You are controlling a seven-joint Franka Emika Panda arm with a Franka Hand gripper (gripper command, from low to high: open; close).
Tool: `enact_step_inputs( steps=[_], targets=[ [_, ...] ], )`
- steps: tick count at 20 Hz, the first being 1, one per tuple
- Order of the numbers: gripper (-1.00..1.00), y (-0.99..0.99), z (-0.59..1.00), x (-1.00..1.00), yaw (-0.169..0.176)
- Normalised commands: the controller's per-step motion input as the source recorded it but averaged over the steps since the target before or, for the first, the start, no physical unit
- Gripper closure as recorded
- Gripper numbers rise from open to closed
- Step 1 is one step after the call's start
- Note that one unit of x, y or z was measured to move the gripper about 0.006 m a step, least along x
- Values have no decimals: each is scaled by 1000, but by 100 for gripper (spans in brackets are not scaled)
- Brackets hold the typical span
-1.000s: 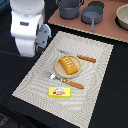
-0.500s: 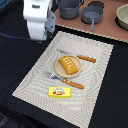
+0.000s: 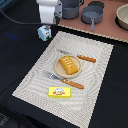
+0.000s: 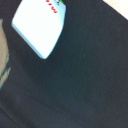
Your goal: Place the bread, butter, and milk from the table onto the serving area.
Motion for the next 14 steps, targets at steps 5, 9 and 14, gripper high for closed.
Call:
enact_step_inputs(
  steps=[5,9,14],
  targets=[
    [-100,202,-257,-579,-161],
    [-100,209,-281,-596,-157],
    [-100,178,-275,-486,-118]
  ],
)
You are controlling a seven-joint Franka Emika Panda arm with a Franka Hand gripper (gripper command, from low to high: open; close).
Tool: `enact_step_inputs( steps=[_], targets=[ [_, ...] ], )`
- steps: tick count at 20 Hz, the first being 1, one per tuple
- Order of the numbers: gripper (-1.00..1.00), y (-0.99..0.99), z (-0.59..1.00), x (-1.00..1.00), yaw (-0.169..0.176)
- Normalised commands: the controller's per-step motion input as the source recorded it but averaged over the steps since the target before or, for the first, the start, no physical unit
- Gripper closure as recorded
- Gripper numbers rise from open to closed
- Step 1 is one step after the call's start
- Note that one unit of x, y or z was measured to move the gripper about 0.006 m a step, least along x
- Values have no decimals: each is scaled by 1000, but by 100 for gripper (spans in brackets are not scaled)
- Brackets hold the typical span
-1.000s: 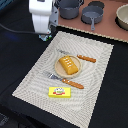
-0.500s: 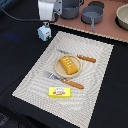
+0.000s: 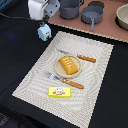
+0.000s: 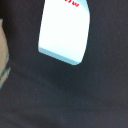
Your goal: Place the bread, butter, and milk from the table onto the serving area.
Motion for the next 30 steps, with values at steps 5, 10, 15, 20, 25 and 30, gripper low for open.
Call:
enact_step_inputs(
  steps=[5,10,15,20,25,30],
  targets=[
    [-100,131,-355,-320,-77],
    [-100,49,-378,-252,-49],
    [-100,21,-365,-202,-46],
    [-100,49,-390,-204,-39],
    [-100,53,-419,-252,-35],
    [-100,79,-407,-502,-12]
  ],
)
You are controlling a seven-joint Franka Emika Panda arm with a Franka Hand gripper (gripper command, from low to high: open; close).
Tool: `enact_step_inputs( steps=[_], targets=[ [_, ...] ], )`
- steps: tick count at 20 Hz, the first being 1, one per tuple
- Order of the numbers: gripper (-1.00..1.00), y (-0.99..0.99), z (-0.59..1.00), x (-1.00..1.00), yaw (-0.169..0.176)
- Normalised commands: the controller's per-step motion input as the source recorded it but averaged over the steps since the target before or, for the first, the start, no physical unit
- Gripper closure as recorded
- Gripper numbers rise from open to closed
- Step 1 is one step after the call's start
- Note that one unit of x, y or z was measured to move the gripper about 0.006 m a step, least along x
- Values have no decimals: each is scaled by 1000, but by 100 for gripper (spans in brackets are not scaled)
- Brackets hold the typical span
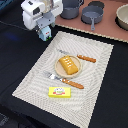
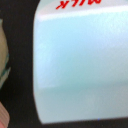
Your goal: Place the bread, butter, and milk from the table onto the serving area.
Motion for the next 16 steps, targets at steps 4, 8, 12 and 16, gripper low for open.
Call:
enact_step_inputs(
  steps=[4,8,12,16],
  targets=[
    [100,112,-364,-539,-9],
    [100,156,-306,-479,0],
    [100,150,-160,-365,0],
    [100,226,538,151,-24]
  ],
)
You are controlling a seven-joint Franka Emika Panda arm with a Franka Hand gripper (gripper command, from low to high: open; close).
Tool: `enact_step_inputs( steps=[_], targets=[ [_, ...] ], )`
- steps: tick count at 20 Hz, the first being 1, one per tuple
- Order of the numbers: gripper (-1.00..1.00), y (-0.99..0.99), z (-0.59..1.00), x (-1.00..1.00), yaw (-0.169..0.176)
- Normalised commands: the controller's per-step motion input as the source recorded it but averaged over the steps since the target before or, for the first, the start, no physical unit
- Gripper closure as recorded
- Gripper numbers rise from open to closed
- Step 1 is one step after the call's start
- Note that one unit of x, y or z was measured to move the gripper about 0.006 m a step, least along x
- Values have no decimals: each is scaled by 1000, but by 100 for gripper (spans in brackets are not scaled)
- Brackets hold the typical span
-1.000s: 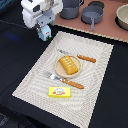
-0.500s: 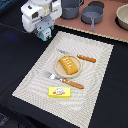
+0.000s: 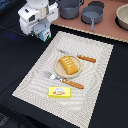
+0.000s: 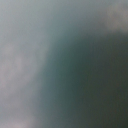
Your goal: Place the bread, butter, and milk from the table onto the serving area.
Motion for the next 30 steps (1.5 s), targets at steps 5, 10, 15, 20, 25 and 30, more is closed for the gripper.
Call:
enact_step_inputs(
  steps=[5,10,15,20,25,30],
  targets=[
    [100,396,1000,766,-72],
    [100,134,1000,918,-58],
    [100,-126,591,1000,-6],
    [100,-190,389,1000,0],
    [100,-153,191,1000,0],
    [100,-94,-20,1000,0]
  ],
)
